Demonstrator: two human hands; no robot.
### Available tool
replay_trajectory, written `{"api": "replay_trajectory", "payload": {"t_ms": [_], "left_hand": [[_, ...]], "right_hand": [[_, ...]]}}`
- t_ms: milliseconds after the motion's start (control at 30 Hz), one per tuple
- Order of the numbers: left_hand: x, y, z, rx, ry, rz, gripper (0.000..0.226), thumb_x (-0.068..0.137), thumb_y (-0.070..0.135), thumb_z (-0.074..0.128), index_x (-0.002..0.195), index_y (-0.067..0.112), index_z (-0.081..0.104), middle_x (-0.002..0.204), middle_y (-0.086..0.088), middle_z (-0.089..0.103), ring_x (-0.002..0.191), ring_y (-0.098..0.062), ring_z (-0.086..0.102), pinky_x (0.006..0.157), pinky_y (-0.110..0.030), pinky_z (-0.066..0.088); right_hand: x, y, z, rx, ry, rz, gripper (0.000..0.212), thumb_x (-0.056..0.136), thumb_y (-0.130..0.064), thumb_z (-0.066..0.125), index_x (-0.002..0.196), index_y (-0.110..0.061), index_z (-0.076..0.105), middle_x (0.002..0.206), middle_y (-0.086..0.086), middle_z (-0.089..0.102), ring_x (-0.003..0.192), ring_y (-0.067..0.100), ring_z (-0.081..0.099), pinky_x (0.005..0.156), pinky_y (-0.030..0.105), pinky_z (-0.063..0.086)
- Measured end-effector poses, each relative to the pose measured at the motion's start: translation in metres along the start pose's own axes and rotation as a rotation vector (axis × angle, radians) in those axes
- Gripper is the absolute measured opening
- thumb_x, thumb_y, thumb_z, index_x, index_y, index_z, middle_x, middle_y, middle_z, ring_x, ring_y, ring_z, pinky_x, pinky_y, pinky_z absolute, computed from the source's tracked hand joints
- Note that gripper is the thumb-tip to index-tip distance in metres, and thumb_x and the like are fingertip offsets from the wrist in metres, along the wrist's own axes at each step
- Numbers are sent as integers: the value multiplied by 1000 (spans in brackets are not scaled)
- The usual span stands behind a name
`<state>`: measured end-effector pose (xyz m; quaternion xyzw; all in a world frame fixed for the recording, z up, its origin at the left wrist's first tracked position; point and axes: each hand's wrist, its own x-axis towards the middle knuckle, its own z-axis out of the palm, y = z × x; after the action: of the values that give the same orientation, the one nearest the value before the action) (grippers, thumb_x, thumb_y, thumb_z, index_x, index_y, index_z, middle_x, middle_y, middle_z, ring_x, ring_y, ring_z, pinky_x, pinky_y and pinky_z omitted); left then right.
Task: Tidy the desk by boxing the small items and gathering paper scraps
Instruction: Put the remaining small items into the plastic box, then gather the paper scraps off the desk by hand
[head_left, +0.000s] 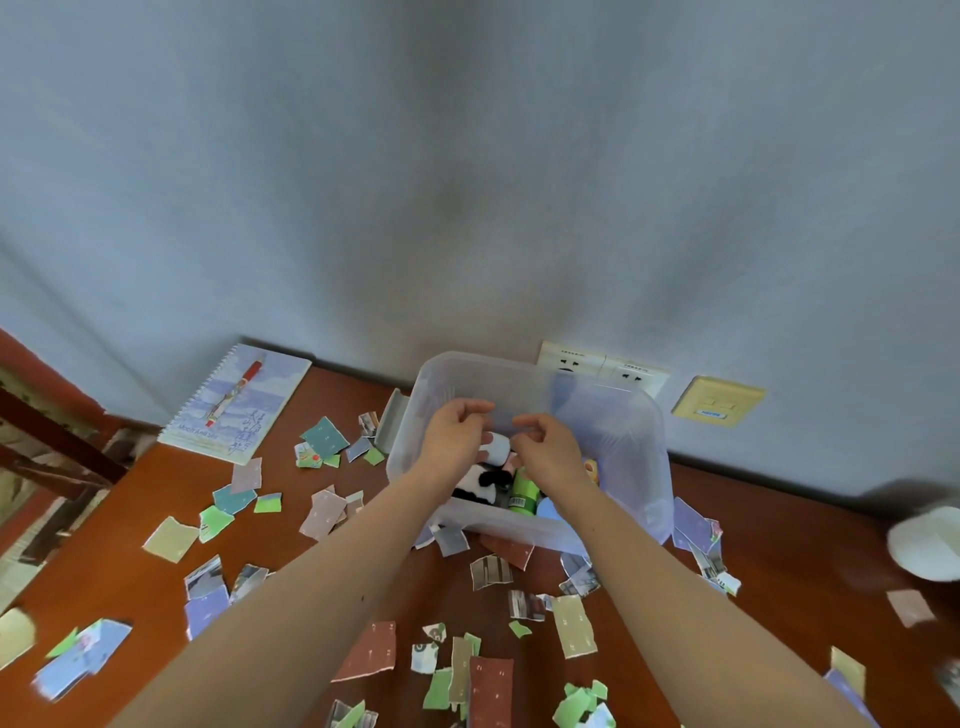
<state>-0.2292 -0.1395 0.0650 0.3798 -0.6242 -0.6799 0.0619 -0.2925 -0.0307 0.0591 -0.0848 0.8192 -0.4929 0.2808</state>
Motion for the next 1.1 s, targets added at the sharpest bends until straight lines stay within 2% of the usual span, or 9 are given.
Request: {"api": "replay_trajectory", "payload": {"t_ms": [67,133,233,367,467,633,800,967,1100], "left_hand": [[-22,2,-6,-24,18,34,26,97,6,39,109,16,59,99,-7,63,85,-17,61,77,-35,55],[-43,1,-13,-49,39,60,26,98,6,40,111,14,60,98,-6,63,82,-15,62,79,-33,55],[-75,-4,-26,-107,73,93,25,97,5,40,104,15,62,96,-8,64,79,-17,62,77,-33,57],[-104,-21,-41,-118,102,93,25,97,4,41,97,18,62,94,-9,64,79,-20,62,71,-31,58],[-118,-40,-49,-97,91,58,26,96,1,40,100,15,62,93,-10,63,77,-19,61,65,-28,56],[-139,-69,-62,-90,71,-10,27,94,-1,39,94,15,61,90,-10,63,73,-20,60,66,-31,55],[-146,-88,-81,-75,60,-82,22,94,4,44,96,17,62,88,-5,66,74,-17,62,71,-31,54],[-158,-98,-95,-76,75,-118,22,95,2,44,100,14,62,90,-6,65,72,-17,60,66,-29,51],[-169,-100,-99,-89,122,-82,22,95,1,42,100,12,60,90,-7,64,70,-17,58,63,-28,50]], "right_hand": [[-20,-1,-2,3,15,-25,27,88,-4,52,108,-19,59,101,7,64,87,25,64,73,35,51],[-40,-1,-2,15,41,-55,26,88,-6,55,109,-18,61,102,7,64,86,22,62,70,31,47],[-70,-1,-1,17,110,-116,24,88,-7,55,107,-17,65,98,3,66,84,17,61,66,22,46],[-107,6,7,92,138,-113,18,92,-5,52,101,-14,64,92,10,66,68,15,58,45,11,42],[-130,21,16,145,111,-47,20,88,1,52,99,-10,65,86,11,63,60,16,54,42,13,41],[-159,43,36,138,87,44,20,89,-4,53,101,-13,66,79,3,66,61,14,56,52,24,45],[-177,47,60,150,58,81,18,89,-6,54,102,-13,65,85,6,66,64,14,59,57,26,46],[-194,50,70,120,37,83,18,89,-9,55,103,-15,65,90,5,67,67,11,61,59,24,48],[-199,48,71,90,-20,55,17,91,-11,57,106,-16,64,100,4,66,76,11,64,75,34,56]]}}
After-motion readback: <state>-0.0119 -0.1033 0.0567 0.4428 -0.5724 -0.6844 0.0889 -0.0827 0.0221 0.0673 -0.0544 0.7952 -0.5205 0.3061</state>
